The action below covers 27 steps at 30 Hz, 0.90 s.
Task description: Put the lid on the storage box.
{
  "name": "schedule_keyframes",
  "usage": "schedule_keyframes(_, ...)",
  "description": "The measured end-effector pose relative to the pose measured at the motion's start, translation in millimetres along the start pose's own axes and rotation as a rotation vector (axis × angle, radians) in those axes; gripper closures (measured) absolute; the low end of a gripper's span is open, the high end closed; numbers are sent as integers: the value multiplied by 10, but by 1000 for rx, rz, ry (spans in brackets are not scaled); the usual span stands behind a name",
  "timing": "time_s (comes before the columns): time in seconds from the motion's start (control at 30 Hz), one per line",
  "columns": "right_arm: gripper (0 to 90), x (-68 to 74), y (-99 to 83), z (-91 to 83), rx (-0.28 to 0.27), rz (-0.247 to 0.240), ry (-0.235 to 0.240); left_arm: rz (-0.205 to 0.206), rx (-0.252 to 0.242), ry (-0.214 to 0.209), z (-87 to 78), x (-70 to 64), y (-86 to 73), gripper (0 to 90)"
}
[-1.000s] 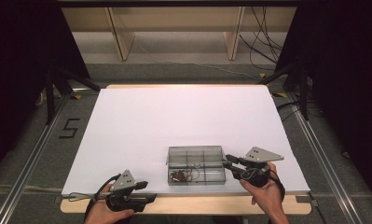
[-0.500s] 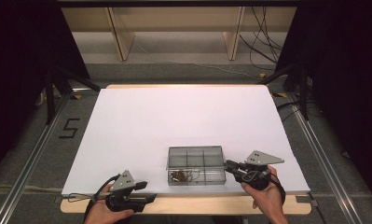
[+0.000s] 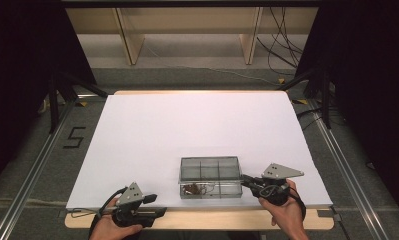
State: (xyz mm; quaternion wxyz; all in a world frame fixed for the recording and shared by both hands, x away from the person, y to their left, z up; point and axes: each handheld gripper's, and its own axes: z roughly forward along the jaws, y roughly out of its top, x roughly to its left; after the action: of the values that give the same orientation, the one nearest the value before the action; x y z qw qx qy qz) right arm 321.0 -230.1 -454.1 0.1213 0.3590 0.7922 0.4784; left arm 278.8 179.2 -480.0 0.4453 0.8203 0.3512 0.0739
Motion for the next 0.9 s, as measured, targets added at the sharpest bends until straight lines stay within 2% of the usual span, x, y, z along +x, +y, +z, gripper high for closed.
schedule_keyframes(0.03, 855, -7, 3, -8, 17, -11, 9, 11, 4, 25, 8, 9, -2, 415)
schedule_keyframes(0.07, 860, -11, -1, -2, 16, -22, 15, 24, 26, 11, -13, 20, 6, 415)
schedule_keyframes(0.1, 865, -9, -5, -8, 18, -28, 8, 39, 18, 9, -13, 25, 6, 415)
schedule_keyframes(0.13, 870, 28, -15, -28, 27, 14, -12, 27, 9, 15, -6, 14, 1, 416)
schedule_keyframes(0.17, 874, 5, -17, -18, 18, -13, -7, 9, 12, 15, 0, 10, 0, 417)
schedule_keyframes(0.2, 879, 17, -25, -18, 15, -10, -5, -3, 1, 5, 2, -3, -2, 417)
schedule_keyframes(0.23, 882, 25, -27, -23, 22, -4, 1, 3, 3, 14, 3, 0, -4, 417)
schedule_keyframes(0.27, 886, 33, -29, -32, 21, -5, -12, 18, 17, 19, -1, 12, -3, 417)
schedule_keyframes(0.3, 887, 15, -32, -31, 14, -34, -21, 18, 17, 19, -1, 12, -4, 417)
schedule_keyframes(0.37, 887, 19, -37, -40, 20, -34, -18, 17, 17, 19, -1, 11, -4, 417)
schedule_keyframes(0.4, 887, 15, -39, -44, 21, -44, -14, 0, -4, 7, 7, -6, -6, 417)
schedule_keyframes(0.43, 887, 44, -50, -50, 30, -5, -15, 28, 3, 5, 2, 9, -3, 417)
schedule_keyframes(0.5, 887, 32, -63, -45, 27, -21, -15, 45, 23, 4, -2, 22, -3, 417)
schedule_keyframes(0.53, 887, 17, -65, -49, 27, -43, -21, 21, -3, 6, 18, 5, -9, 416)
schedule_keyframes(0.57, 887, 45, -72, -52, 39, -3, -12, 23, 5, 8, 12, 5, -6, 417)
schedule_keyframes(0.6, 887, 36, -74, -54, 32, -14, -16, 23, 7, 4, 11, 6, -5, 417)
schedule_keyframes(0.63, 887, 18, -78, -43, 29, -20, 3, 24, 11, 1, 8, 8, -3, 417)
schedule_keyframes(0.67, 887, 29, -80, -53, 35, -12, -1, 26, 8, 2, 9, 6, -4, 417)
schedule_keyframes(0.7, 887, 15, -81, -54, 29, -32, -8, 27, 8, 3, 10, 6, -5, 417)
schedule_keyframes(0.73, 887, 38, -88, -62, 43, 2, -14, 27, 6, 7, 12, 3, -6, 417)
schedule_keyframes(0.8, 887, 36, -96, -62, 44, 4, -13, 28, 8, 6, 13, 3, -7, 416)
schedule_keyframes(0.83, 887, 18, -96, -60, 38, -13, -18, 28, 9, 5, 13, 2, -7, 416)
schedule_keyframes(0.87, 887, 12, -101, -47, 32, -10, 2, 29, 10, 5, 12, 2, -7, 415)
schedule_keyframes(0.9, 887, 10, -100, -53, 44, -9, 12, 48, 27, 10, 5, 15, -5, 415)
